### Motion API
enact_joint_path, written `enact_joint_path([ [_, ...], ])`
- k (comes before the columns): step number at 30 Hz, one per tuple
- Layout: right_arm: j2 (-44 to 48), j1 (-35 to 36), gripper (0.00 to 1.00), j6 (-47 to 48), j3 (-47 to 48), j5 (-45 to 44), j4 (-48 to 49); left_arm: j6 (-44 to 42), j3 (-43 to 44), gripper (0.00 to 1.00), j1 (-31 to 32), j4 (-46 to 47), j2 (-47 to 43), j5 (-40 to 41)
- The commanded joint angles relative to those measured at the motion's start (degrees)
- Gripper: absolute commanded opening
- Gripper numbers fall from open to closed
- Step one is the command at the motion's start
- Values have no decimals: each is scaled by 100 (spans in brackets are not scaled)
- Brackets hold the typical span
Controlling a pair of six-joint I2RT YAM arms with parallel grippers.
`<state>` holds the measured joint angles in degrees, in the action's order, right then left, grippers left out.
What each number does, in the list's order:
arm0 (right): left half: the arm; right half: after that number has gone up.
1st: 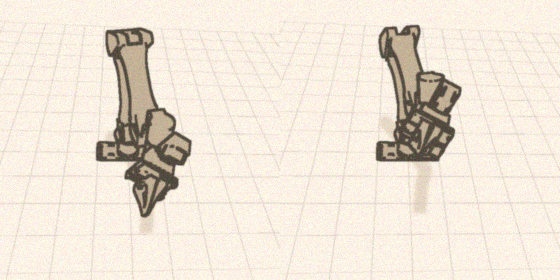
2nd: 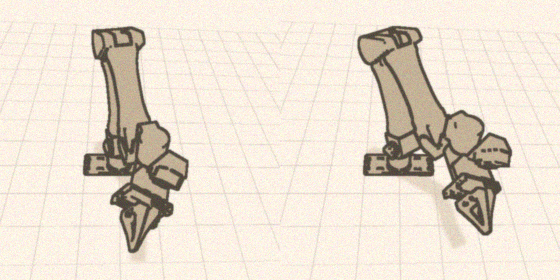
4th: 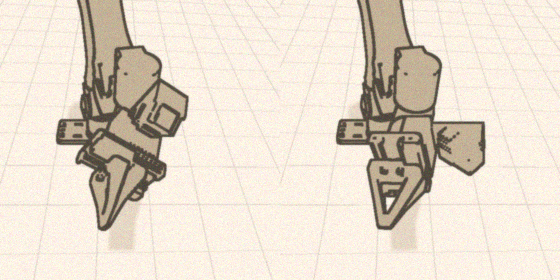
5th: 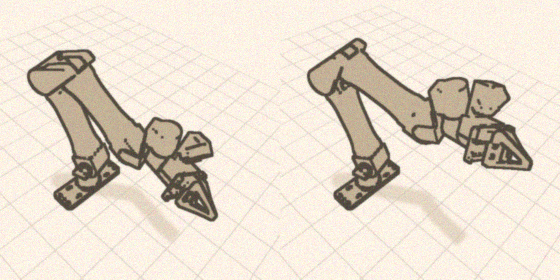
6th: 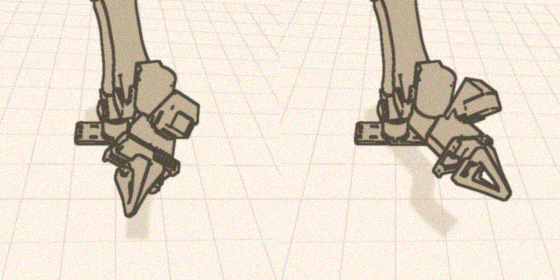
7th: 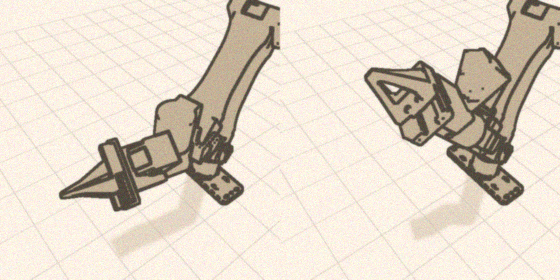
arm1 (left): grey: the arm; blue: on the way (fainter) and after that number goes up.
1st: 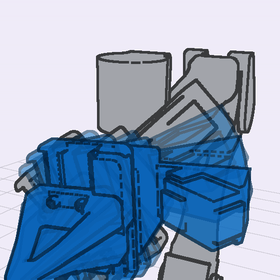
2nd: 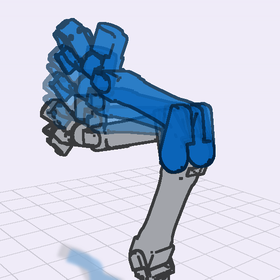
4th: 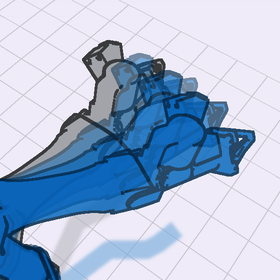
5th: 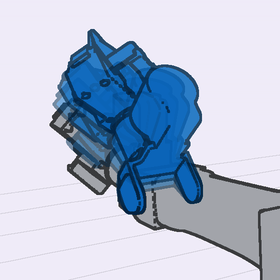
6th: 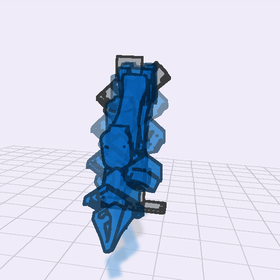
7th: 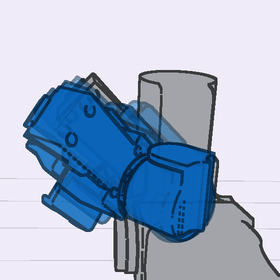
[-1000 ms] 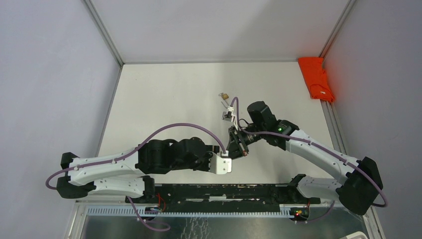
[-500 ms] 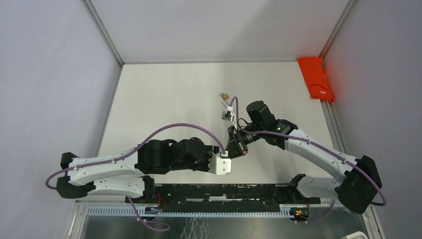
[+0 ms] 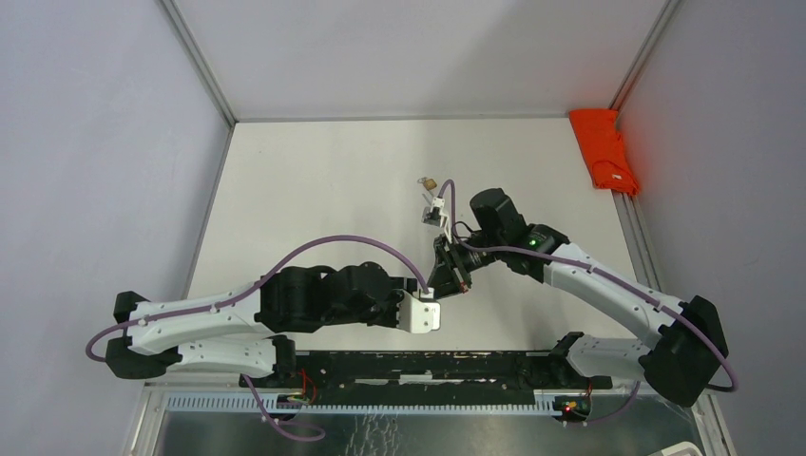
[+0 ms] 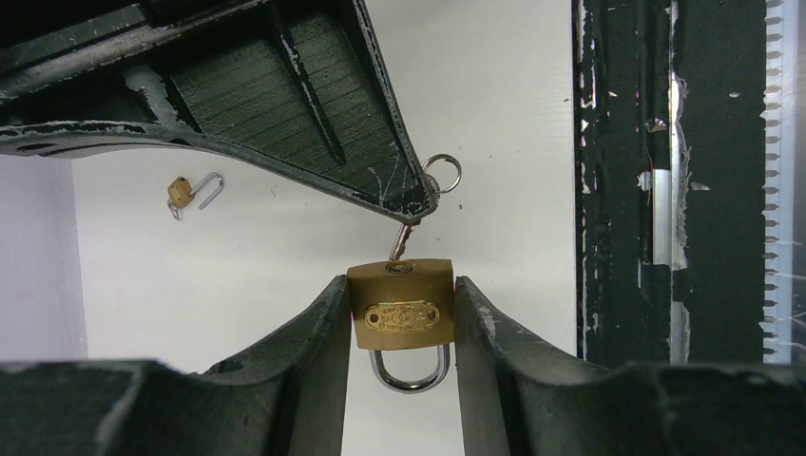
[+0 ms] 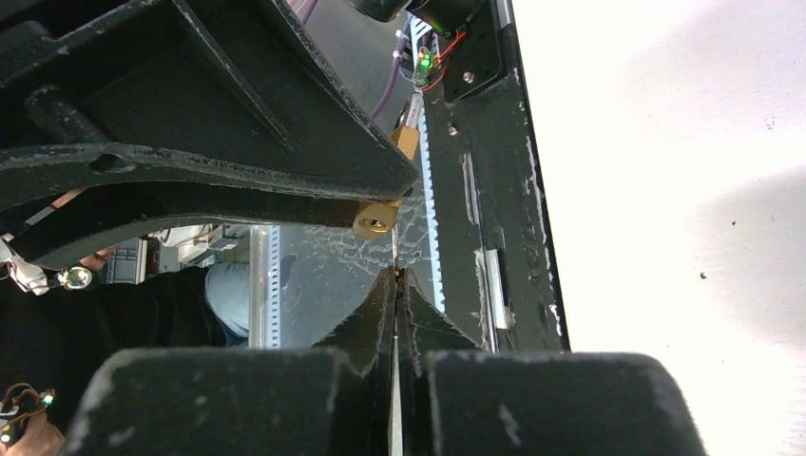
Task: Unlock with the key
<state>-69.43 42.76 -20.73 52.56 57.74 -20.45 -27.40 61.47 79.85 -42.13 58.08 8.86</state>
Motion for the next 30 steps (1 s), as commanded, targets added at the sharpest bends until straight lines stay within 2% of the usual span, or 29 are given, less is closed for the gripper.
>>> enact_joint_path([
  [1, 61, 30, 0, 89, 327, 18, 110, -101, 25, 2, 33, 164, -56, 10],
  [9, 199, 15, 0, 340, 515, -395, -378, -90, 4, 2, 35, 162, -59, 41],
  [30, 325, 65, 0, 222, 247, -21, -143, -106, 109, 2, 37, 164, 88, 63],
])
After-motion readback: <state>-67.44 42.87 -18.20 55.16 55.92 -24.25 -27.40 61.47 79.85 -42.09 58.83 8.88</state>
